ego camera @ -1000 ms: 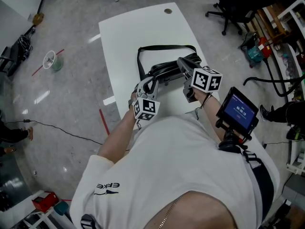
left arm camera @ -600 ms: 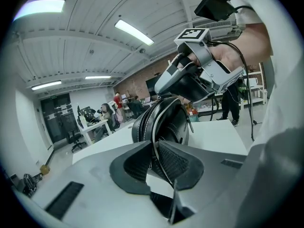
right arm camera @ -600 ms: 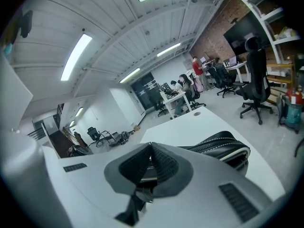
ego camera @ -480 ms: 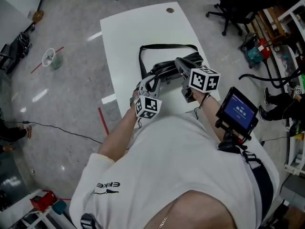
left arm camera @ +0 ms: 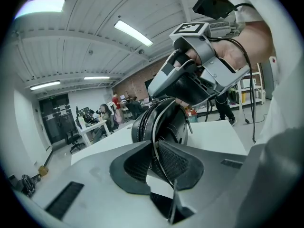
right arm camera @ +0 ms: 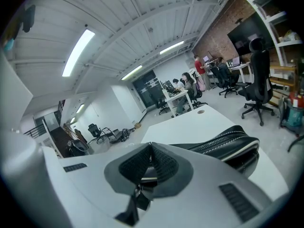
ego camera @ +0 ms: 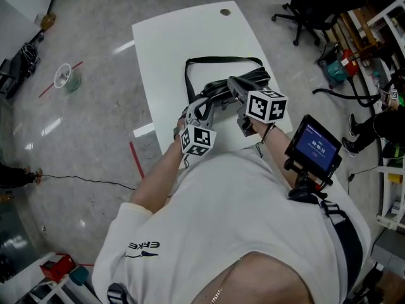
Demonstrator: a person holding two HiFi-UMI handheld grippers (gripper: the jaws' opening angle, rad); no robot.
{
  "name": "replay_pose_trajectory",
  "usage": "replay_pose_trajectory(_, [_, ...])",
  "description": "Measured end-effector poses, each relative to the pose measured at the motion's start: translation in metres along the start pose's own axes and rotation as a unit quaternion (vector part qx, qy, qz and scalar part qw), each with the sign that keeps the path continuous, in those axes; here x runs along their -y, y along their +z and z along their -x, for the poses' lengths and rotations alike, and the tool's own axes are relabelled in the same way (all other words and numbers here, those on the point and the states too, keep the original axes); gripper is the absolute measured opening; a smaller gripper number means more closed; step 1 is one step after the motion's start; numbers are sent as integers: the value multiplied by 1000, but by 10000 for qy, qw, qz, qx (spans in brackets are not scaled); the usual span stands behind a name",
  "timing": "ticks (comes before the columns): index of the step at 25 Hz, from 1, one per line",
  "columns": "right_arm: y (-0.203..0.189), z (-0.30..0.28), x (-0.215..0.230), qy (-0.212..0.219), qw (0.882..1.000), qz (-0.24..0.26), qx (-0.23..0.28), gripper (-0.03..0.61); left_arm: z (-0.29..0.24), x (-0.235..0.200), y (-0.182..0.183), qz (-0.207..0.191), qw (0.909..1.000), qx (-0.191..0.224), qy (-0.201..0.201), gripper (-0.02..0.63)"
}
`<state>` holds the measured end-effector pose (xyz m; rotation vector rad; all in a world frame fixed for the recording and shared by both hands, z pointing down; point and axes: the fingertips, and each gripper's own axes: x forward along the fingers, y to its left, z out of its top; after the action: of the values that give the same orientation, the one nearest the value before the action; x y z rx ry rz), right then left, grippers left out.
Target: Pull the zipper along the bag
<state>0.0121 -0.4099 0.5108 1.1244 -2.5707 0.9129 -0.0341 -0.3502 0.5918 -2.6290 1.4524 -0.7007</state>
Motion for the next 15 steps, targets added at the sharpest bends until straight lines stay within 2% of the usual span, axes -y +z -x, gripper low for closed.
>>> replay_pose_trajectory(15, [-7, -4, -11, 33, 9994, 243, -240, 12, -7, 9, 9, -69, 9999, 36, -106, 51])
